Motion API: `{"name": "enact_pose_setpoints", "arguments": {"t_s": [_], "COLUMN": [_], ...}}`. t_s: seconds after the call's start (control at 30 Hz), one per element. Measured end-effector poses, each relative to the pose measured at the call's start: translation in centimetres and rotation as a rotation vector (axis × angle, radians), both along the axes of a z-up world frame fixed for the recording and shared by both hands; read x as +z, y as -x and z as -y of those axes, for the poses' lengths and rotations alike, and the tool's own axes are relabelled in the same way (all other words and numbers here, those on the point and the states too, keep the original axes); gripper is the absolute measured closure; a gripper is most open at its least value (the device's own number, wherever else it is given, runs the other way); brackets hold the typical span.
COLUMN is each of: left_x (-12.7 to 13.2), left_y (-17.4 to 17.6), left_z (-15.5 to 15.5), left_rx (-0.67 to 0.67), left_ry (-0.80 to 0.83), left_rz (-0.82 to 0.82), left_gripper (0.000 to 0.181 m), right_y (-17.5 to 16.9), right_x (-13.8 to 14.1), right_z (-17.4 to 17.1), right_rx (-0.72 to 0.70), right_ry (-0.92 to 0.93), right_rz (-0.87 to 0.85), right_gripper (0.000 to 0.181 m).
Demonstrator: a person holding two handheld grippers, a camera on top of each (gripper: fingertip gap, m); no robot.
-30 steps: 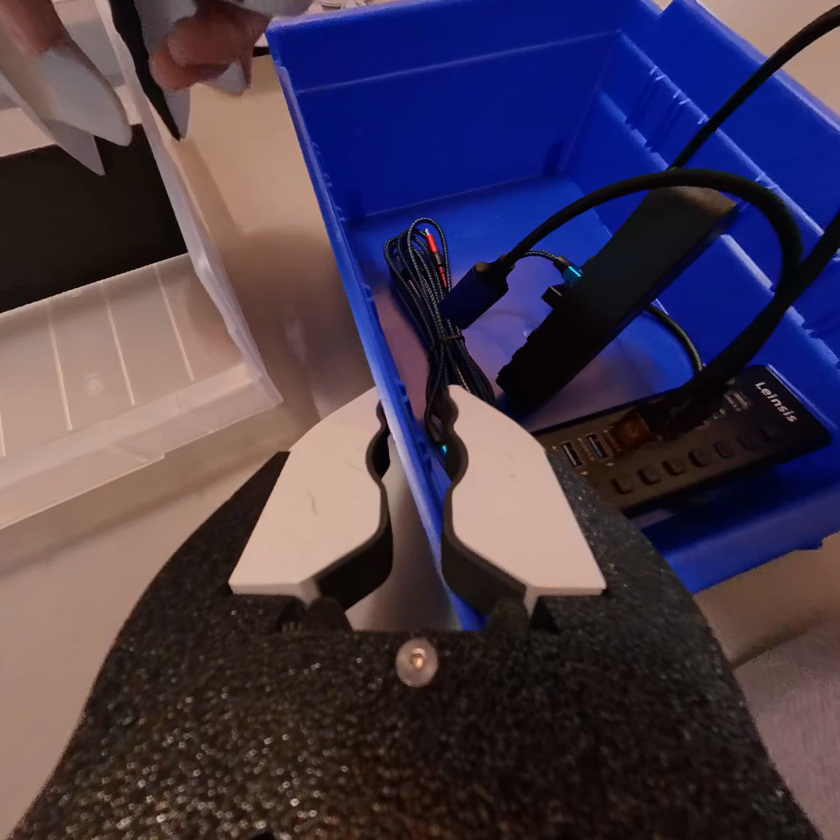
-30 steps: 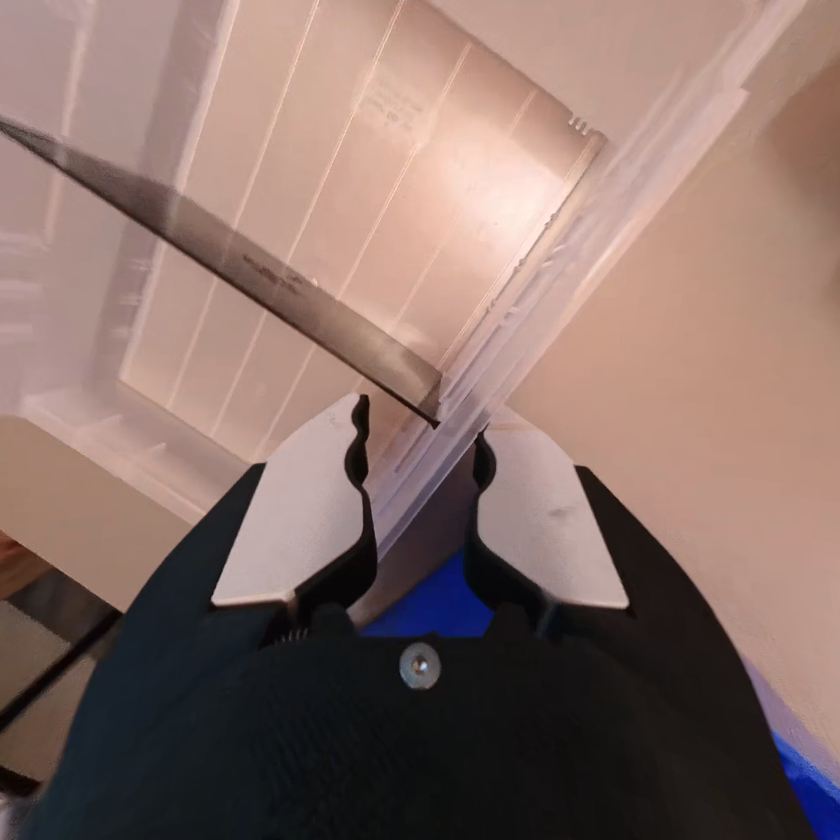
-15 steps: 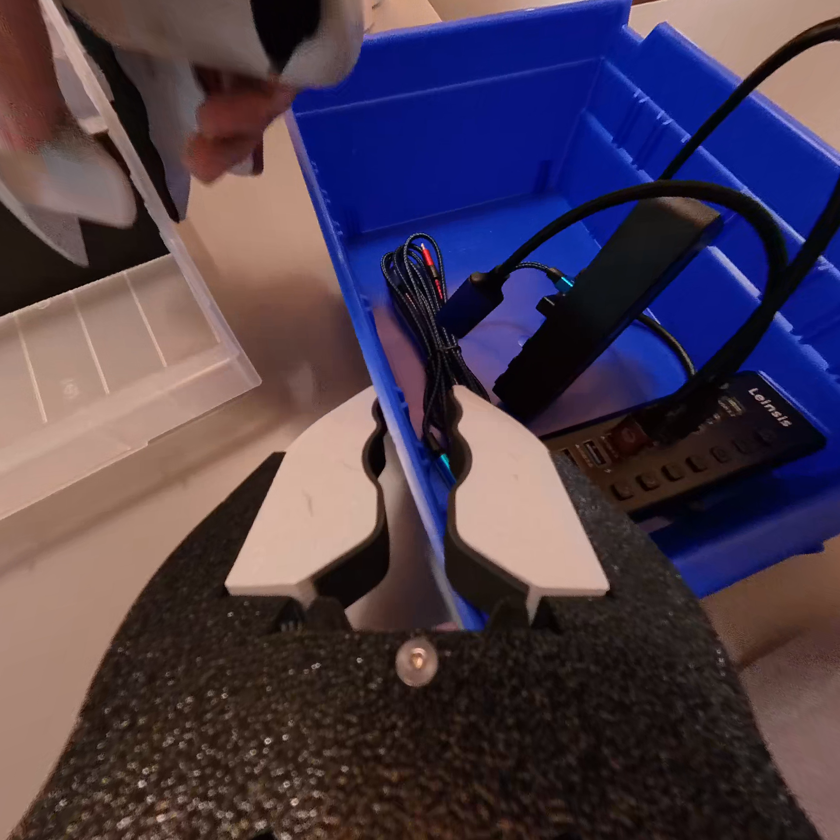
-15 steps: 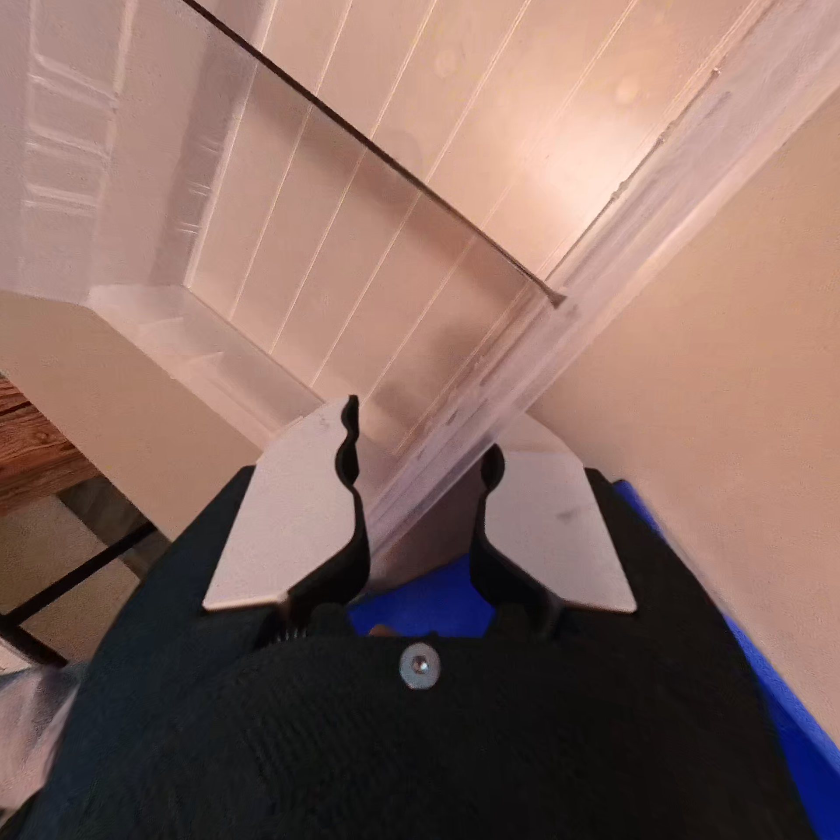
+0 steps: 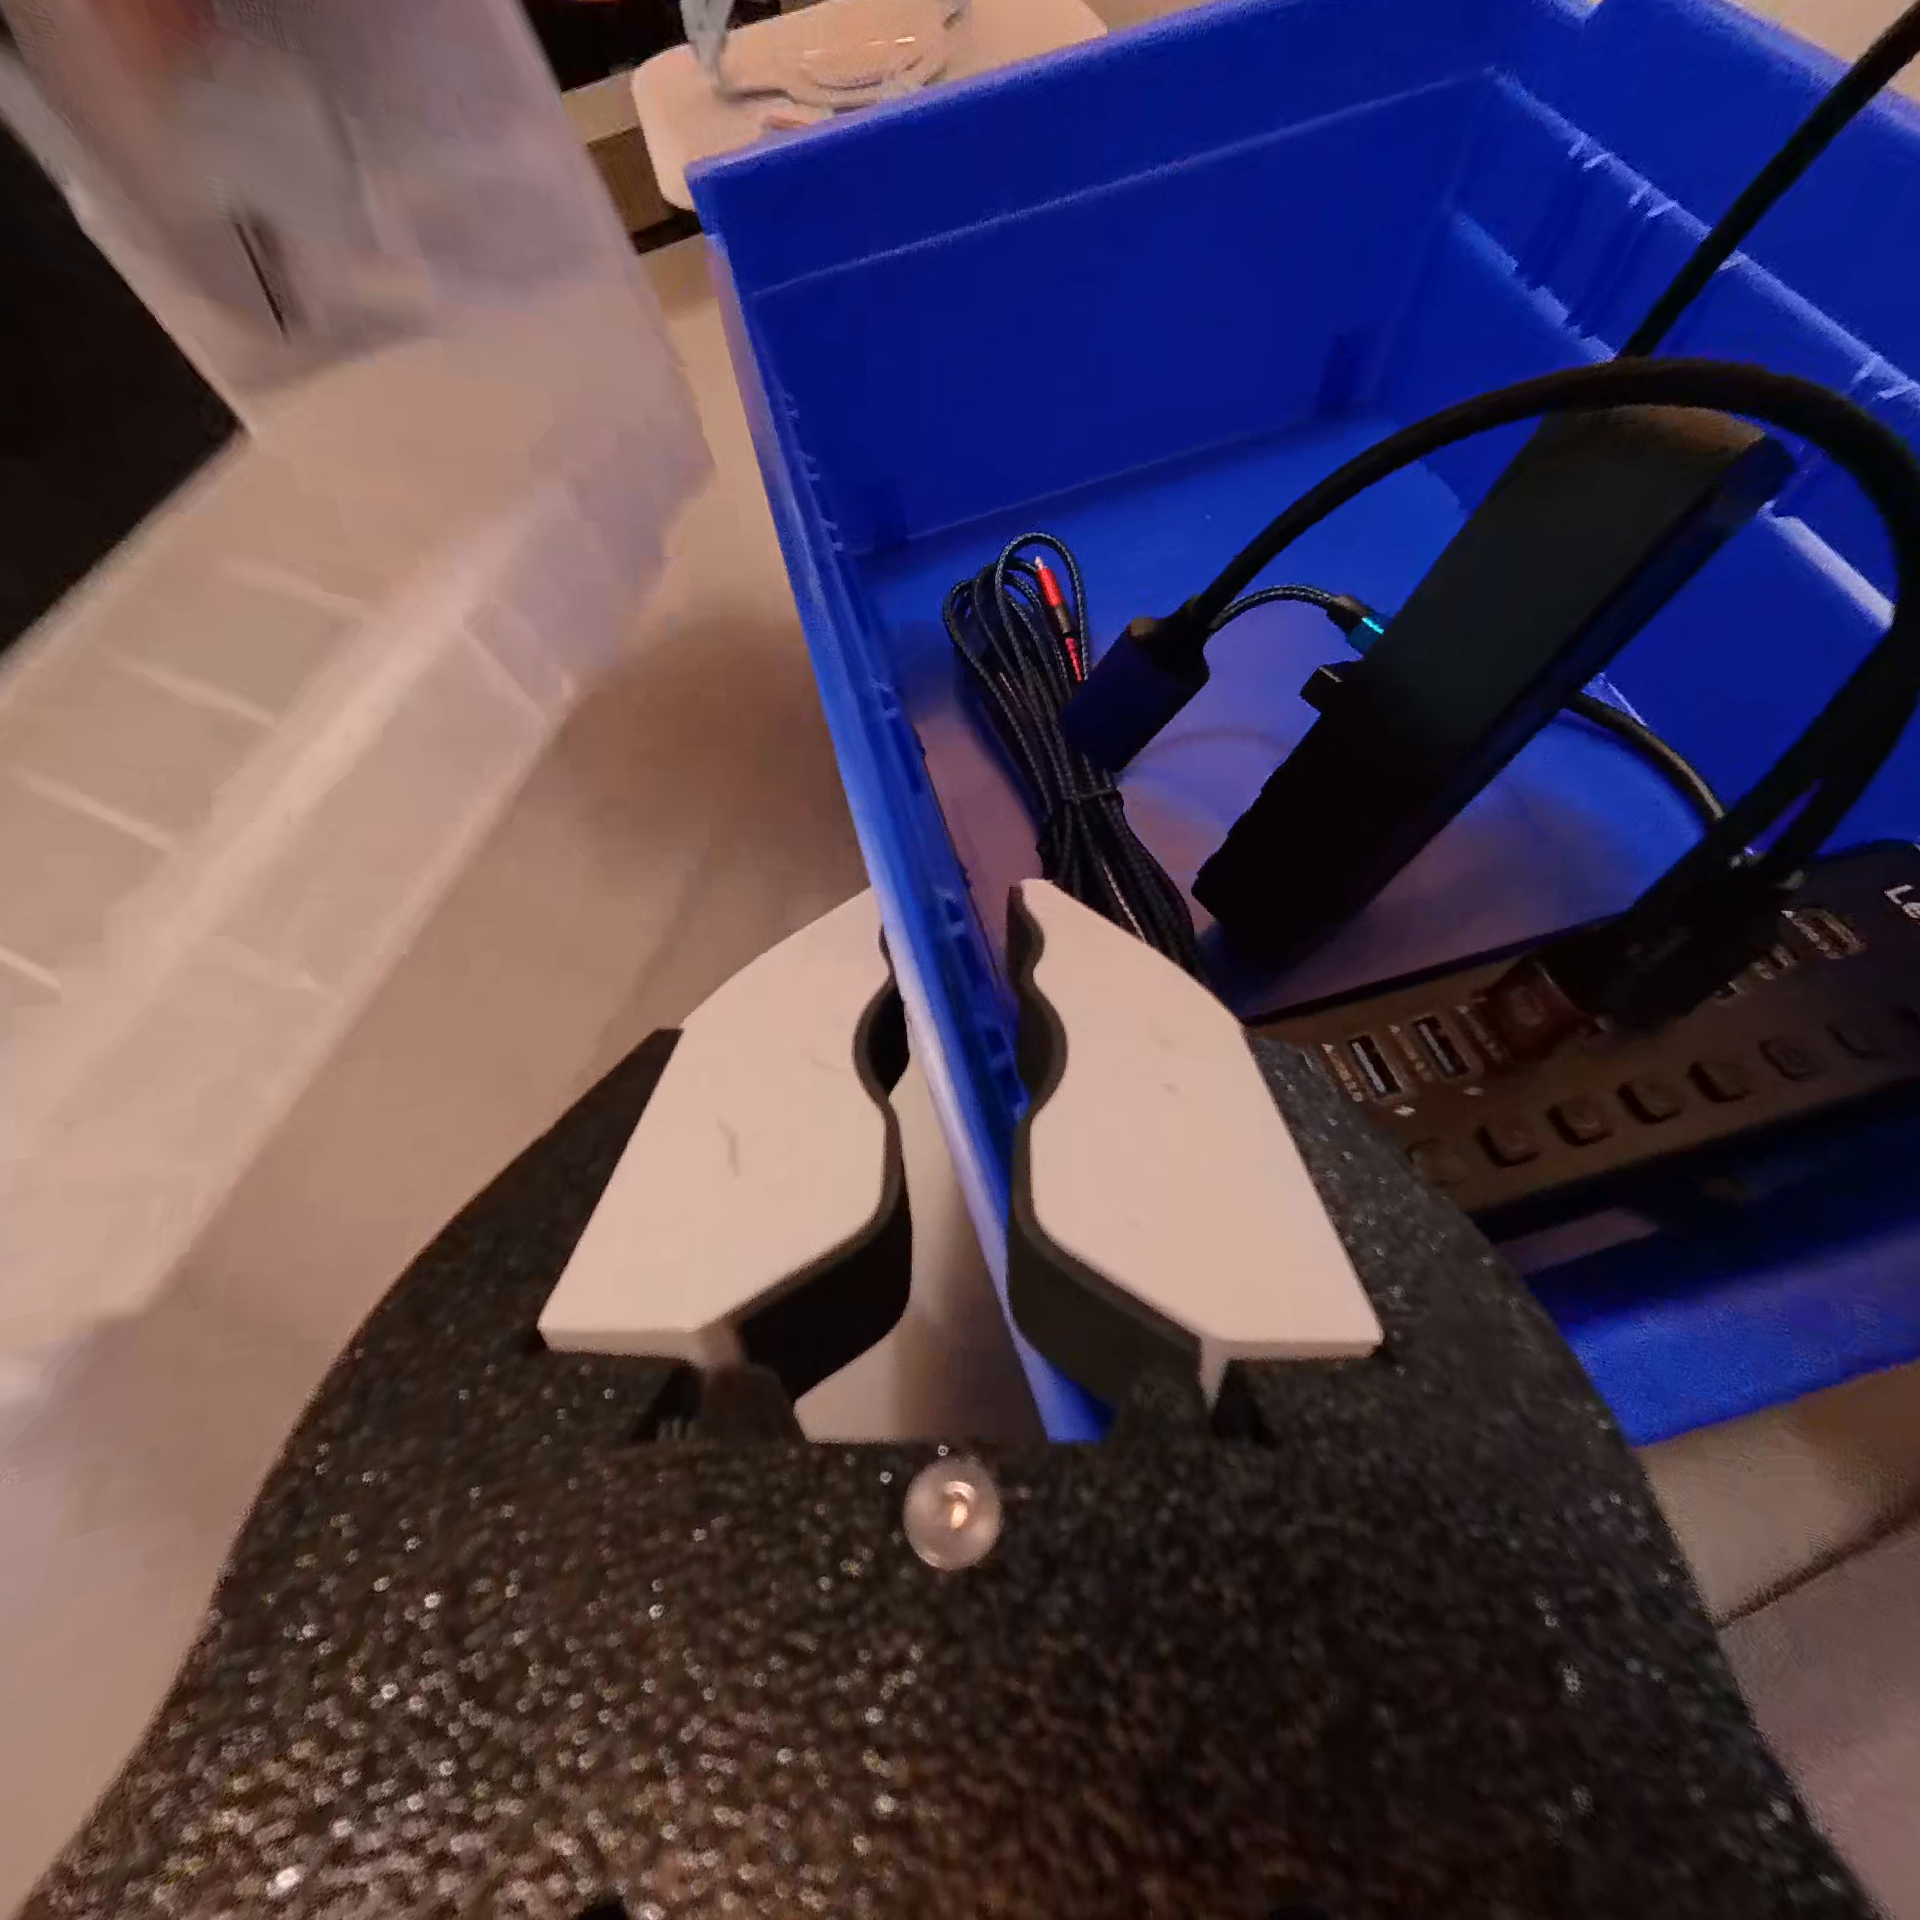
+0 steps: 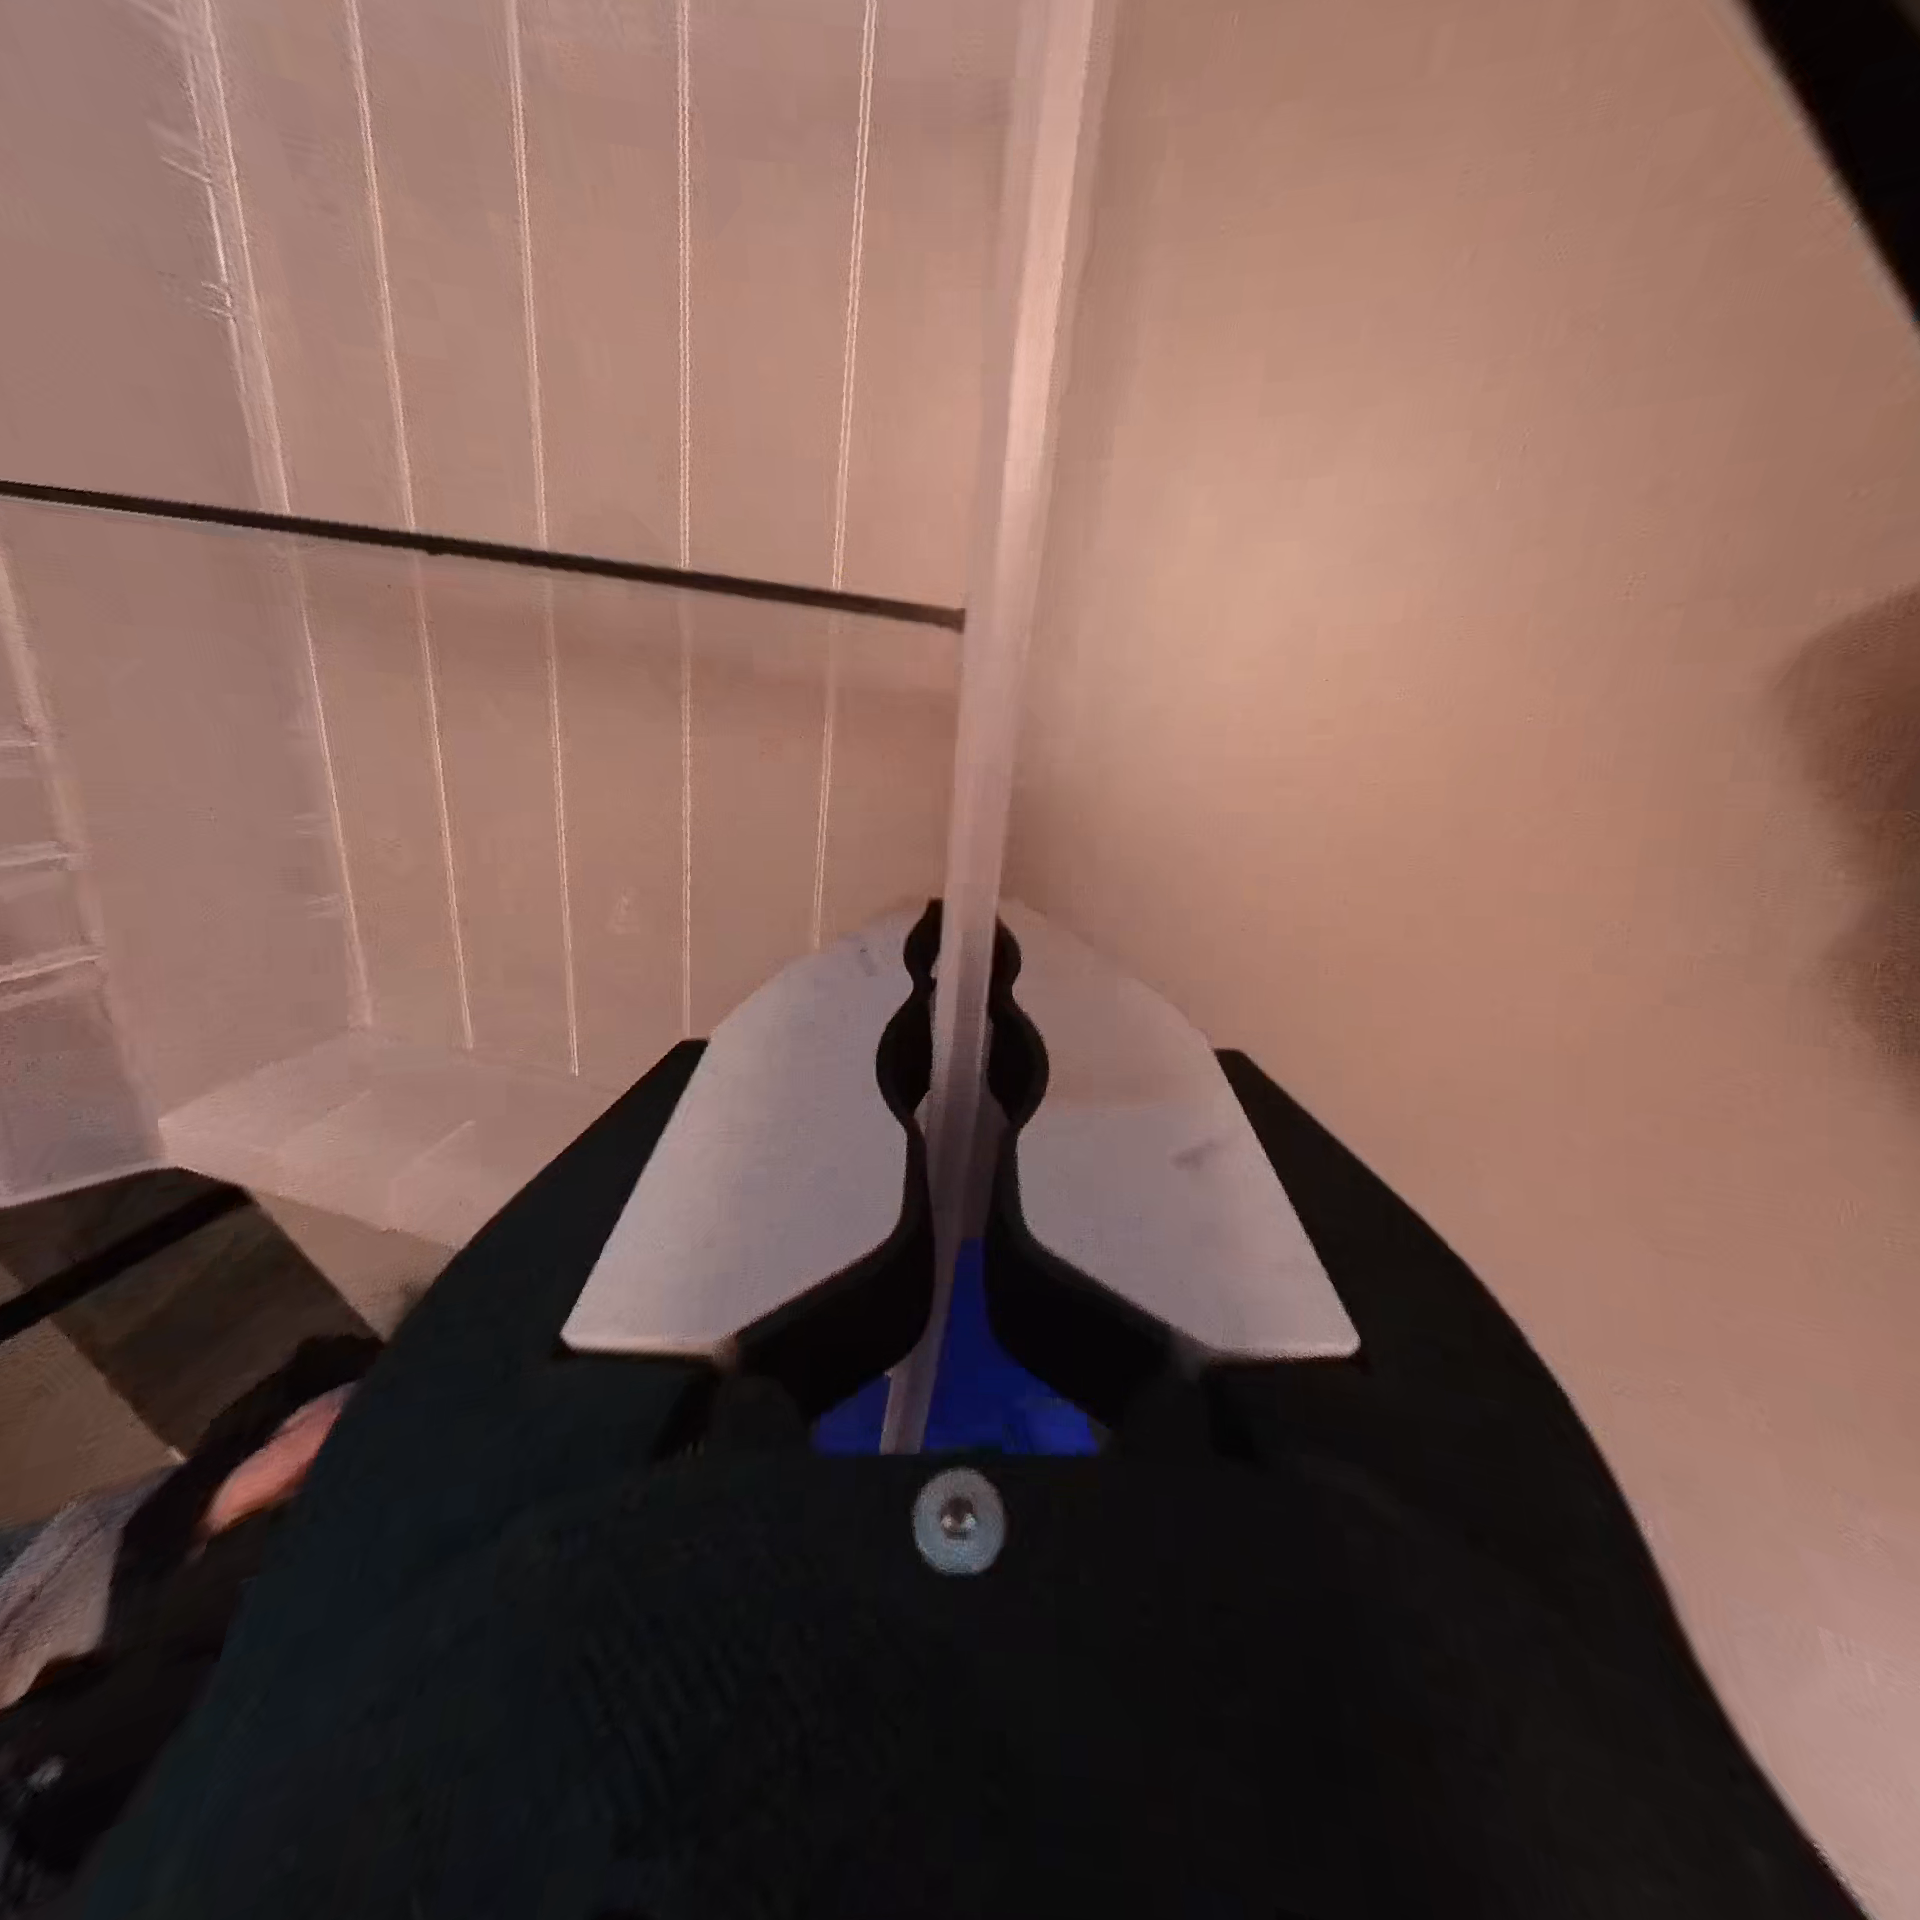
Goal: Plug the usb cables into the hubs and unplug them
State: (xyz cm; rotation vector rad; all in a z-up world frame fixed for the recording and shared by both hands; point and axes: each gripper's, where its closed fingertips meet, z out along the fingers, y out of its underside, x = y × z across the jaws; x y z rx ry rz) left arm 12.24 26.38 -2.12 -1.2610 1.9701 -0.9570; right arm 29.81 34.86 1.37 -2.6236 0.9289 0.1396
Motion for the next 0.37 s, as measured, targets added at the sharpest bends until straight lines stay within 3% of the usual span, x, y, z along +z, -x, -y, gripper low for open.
{"name": "enact_pose_setpoints", "arguments": {"t_s": [0.1, 0.2, 0.3, 0.37], "left_x": [0.0, 0.1, 0.1, 0.1], "left_y": [0.0, -0.3, -0.6, -1.0], "left_z": [-2.0, -5.3, -9.2, -12.0], "left_rx": [0.032, 0.082, 0.143, 0.191], "left_ry": [0.009, 0.021, 0.035, 0.042], "left_rz": [-0.002, -0.013, -0.016, -0.015], "left_gripper": [0.168, 0.171, 0.173, 0.174], "right_y": [-1.8, -3.9, -5.2, -5.6], "right_x": [6.0, 11.6, 15.0, 15.4], "right_z": [0.8, 4.9, 12.5, 18.9], "right_rx": [-0.025, -0.041, -0.098, -0.168], "right_ry": [-0.133, -0.23, -0.268, -0.26], "right_rz": [-0.02, 0.037, 0.093, 0.147], "right_gripper": [0.173, 0.176, 0.176, 0.176]}}
